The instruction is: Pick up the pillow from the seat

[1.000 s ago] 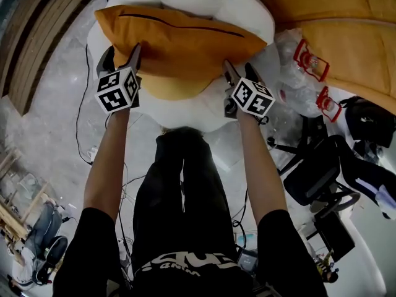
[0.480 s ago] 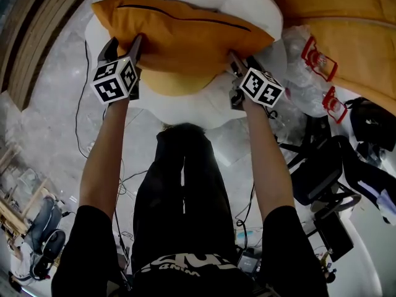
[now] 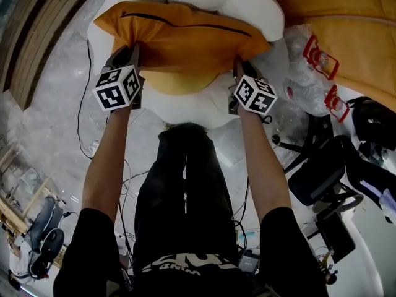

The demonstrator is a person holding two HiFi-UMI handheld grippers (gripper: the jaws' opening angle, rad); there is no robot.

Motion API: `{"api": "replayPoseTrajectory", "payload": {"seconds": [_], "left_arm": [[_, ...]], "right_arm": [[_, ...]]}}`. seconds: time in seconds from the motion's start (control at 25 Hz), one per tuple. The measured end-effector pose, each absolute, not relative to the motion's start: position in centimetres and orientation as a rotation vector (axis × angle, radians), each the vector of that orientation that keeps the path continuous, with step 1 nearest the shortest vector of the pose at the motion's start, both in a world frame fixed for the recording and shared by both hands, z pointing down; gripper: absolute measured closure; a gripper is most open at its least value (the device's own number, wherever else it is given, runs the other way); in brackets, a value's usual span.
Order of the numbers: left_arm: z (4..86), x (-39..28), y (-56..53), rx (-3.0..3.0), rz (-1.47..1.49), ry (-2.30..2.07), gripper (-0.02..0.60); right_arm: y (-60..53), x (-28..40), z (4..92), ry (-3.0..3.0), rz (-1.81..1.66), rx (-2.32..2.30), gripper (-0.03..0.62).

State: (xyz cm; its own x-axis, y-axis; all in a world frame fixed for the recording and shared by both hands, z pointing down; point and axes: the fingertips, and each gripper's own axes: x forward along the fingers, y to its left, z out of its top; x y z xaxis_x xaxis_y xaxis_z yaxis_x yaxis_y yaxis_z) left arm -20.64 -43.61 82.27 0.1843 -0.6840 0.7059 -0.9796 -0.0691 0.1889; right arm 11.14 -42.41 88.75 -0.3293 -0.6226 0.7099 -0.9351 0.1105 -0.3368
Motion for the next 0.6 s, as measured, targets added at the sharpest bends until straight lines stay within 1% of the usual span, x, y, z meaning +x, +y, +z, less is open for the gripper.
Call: {"api": "replayPoseTrajectory", "payload": {"seconds": [0.16,0.28,0.48,0.6], "left_arm": [[81.3,-20.8,-42.6,1.84,0.589,-1.546,0.538],[79.4,-20.5,-42.3,1.867,0.58,-1.528,0.538],[74.4,-20.0,-42.6,1.9,0.537,-1.526,0.54],[69.6,-19.8,-43.3,1.928,0.507,-1.542,0.542]], "right_arm": [[-41.5,11.0,88.0,-2.014,1.096,1.511,0.54],[-41.6,11.3,86.1,-2.037,1.084,1.518,0.54],[-42.9,12.1,80.3,-2.084,1.034,1.552,0.54],[-44.3,12.5,74.7,-2.137,0.974,1.585,0.54]]}}
